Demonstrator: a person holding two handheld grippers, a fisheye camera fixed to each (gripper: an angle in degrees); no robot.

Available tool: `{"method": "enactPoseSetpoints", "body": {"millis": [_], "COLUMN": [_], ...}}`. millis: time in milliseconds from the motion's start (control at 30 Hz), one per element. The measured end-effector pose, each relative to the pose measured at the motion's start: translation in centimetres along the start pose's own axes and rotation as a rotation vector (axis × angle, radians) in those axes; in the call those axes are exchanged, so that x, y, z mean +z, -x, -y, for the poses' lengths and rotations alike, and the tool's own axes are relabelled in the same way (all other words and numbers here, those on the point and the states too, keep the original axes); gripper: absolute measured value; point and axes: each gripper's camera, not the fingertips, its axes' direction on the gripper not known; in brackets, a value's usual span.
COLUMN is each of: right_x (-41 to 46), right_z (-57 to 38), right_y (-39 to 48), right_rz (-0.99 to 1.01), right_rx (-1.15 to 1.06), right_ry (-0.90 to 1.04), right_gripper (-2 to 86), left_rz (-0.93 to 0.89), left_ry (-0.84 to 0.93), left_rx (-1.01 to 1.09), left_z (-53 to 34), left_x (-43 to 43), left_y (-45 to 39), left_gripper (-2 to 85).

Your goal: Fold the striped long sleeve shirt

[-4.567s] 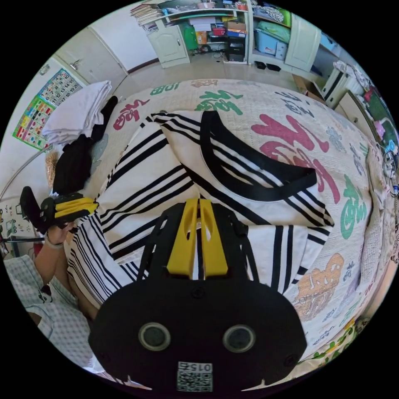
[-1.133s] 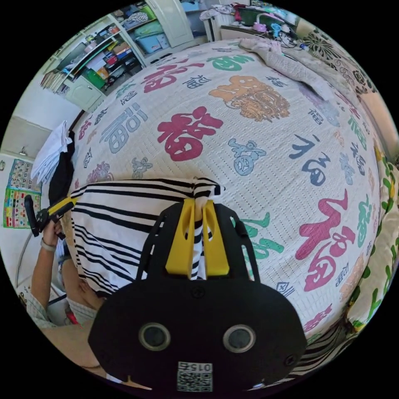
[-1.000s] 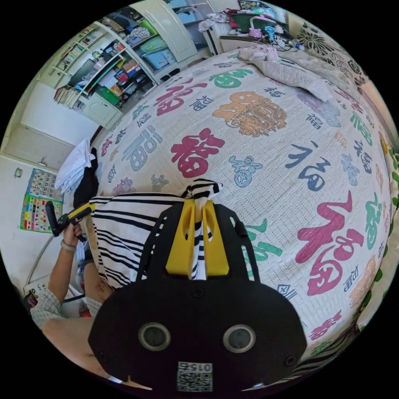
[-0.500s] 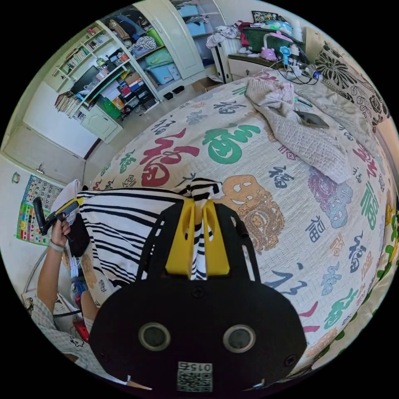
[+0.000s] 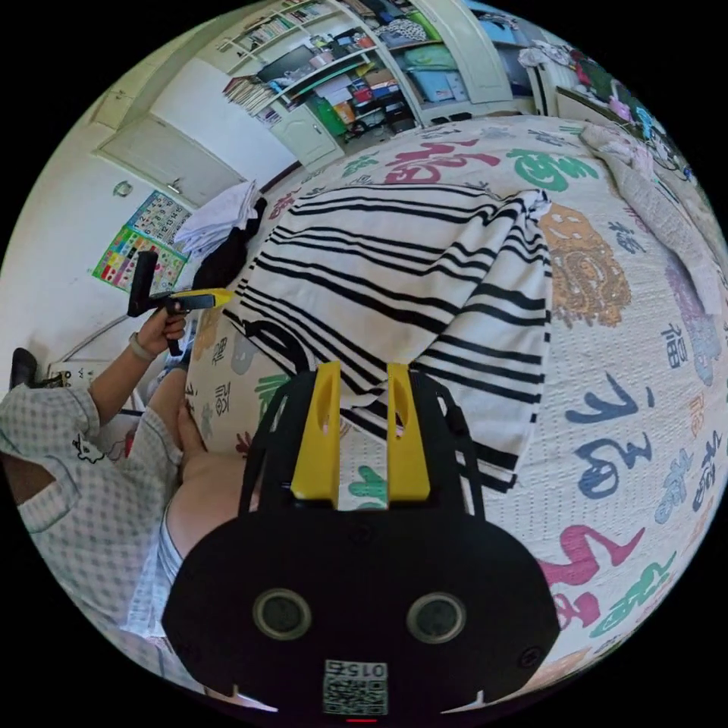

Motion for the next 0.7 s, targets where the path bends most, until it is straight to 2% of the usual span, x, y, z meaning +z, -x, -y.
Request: {"method": "enactPoseSetpoints", "body": {"millis": [67,133,167,233,300,367,500,600,700], "right_x": [1.5,1.5,1.4,0.6,-0.1,-0.8,-3.5,-5.0,-4.8], "right_z": [0.2,0.2,0.2,0.0,-0.3,-0.6,-1.5,-1.8,-1.0], "right_y": [-0.6,-1.4,-1.6,-2.4,-2.9,-3.1,-4.3,-6.0,-6.7], "right_rz": [0.047,-0.004,-0.004,0.009,0.019,-0.026,-0.042,-0.109,-0.084], "right_rx": [0.048,0.098,0.091,0.125,0.163,0.202,0.288,0.406,0.414], "right_ry": [0.034,0.003,0.001,-0.001,-0.014,-0.032,-0.198,-0.313,-0.337], "right_gripper": [8.1,1.1,0.8,0.0,0.1,0.8,6.8,10.6,11.0], "left_rz": [-0.014,-0.024,-0.009,0.023,-0.039,-0.027,0.099,0.170,0.231], "left_ry": [0.005,0.045,0.081,0.260,0.313,0.301,0.206,0.111,-0.052], "left_rx": [-0.047,-0.079,-0.071,-0.060,-0.045,0.031,0.274,0.350,0.500], "left_z": [-0.4,0.3,0.6,2.0,3.2,4.7,9.7,14.2,19.1], "left_x": [1.5,3.7,4.4,6.4,5.6,3.6,-0.2,0.5,4.0], "left_y": [-0.1,0.0,-0.1,-0.2,-0.7,-2.1,-6.4,-9.3,-13.5], "left_gripper": [8.9,3.2,1.2,0.8,2.1,4.7,7.7,8.8,9.3]}}
